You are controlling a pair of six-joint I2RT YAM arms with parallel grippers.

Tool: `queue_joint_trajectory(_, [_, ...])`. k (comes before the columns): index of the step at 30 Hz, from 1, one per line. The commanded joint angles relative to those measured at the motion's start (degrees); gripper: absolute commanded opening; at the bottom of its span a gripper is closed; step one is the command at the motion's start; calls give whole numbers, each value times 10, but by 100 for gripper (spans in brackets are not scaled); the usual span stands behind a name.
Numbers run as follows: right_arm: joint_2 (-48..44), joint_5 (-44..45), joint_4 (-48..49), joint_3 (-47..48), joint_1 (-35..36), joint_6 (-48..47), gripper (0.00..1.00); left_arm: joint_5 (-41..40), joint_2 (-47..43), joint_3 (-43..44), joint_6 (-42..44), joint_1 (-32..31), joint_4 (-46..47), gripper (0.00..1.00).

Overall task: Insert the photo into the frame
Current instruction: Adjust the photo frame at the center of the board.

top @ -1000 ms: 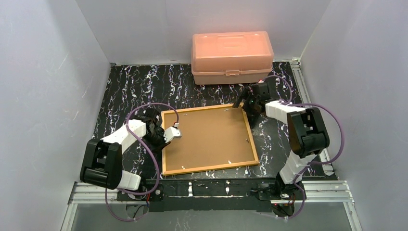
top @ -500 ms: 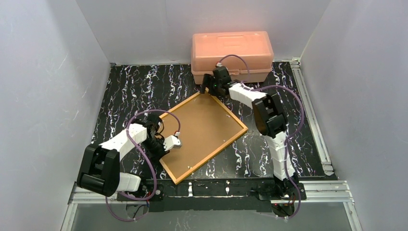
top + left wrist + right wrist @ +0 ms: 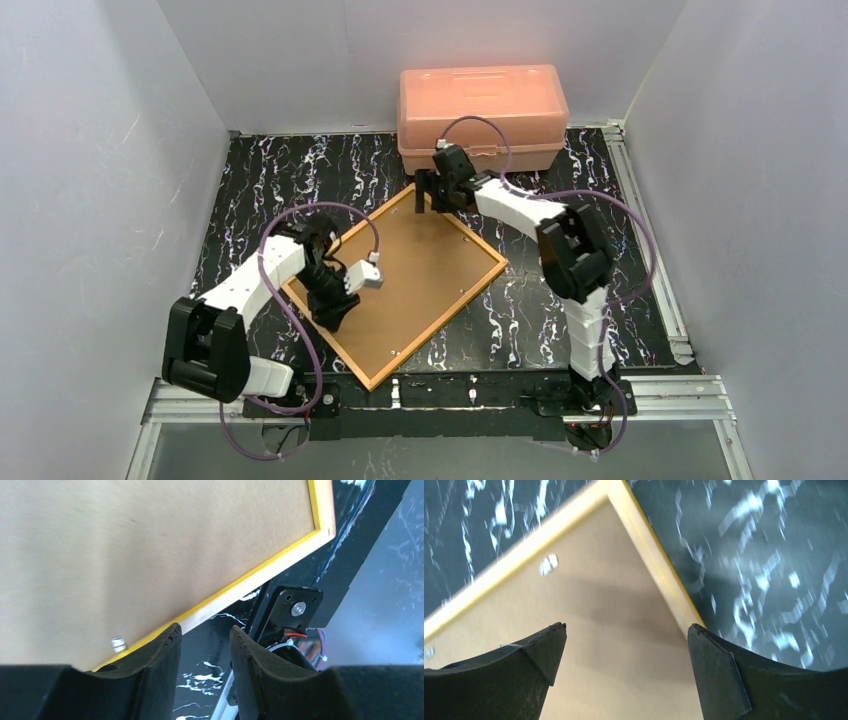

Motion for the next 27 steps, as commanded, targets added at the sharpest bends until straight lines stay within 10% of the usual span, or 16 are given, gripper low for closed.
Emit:
queue_joint_trajectory(1, [-165,73,-14,-127,-1,13,99,48,4,102,10,32,-65,40])
queue_joint_trajectory(13, [-428,34,-10,-446,-12,166,99,-18,296,443,-144,257,-2,29])
queue_joint_trajectory(27, [-487,-40,83,-599,-18,249,99,-73,334,329,-172,272,104,15])
